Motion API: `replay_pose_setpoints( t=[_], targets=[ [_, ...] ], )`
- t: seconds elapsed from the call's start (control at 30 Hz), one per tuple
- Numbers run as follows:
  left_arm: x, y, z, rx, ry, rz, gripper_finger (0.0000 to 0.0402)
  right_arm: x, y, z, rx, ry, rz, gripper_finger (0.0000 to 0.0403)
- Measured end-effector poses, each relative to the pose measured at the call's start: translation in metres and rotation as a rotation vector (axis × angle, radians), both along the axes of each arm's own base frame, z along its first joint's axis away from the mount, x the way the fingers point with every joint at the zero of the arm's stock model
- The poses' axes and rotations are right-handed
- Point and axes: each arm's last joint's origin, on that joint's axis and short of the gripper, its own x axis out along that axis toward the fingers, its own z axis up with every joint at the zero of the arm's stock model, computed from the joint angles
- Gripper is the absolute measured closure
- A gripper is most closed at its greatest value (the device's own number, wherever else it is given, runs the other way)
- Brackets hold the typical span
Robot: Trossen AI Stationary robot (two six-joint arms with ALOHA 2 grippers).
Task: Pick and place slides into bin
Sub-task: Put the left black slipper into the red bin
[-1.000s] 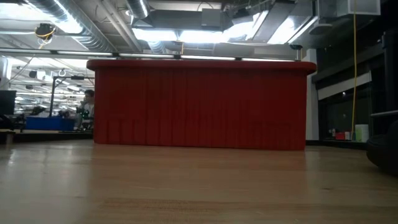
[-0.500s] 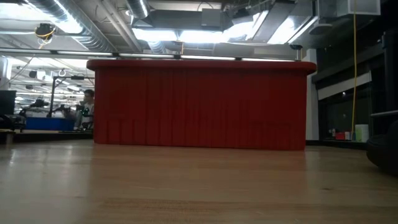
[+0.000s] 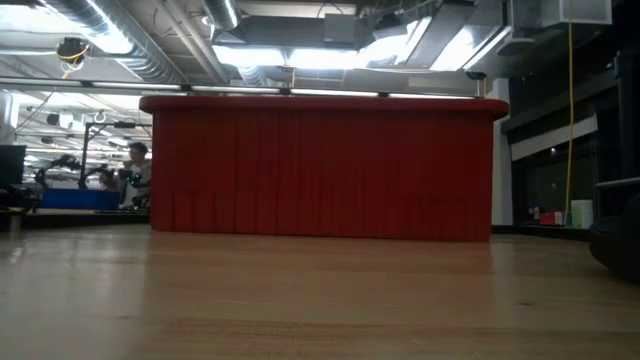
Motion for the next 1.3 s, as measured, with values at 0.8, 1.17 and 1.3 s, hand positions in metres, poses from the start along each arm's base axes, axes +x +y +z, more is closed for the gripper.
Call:
replay_pose_setpoints(
  t=[0.8, 1.17, 1.3],
  targets=[
    [-0.011, 0.010, -0.004, 0.000, 0.380, 0.383, 0.0314, 0.005, -0.066, -0.008, -0.093, 0.425, -0.773, 0.0389],
    [-0.013, 0.044, 0.013, 0.018, 0.417, 0.527, 0.0397, -0.008, -0.139, 0.009, -0.163, 0.536, -0.745, 0.0389],
    [-0.013, 0.052, 0.016, 0.017, 0.422, 0.564, 0.0400, -0.021, -0.166, 0.024, -0.064, 0.579, -0.612, 0.0389]
  ],
)
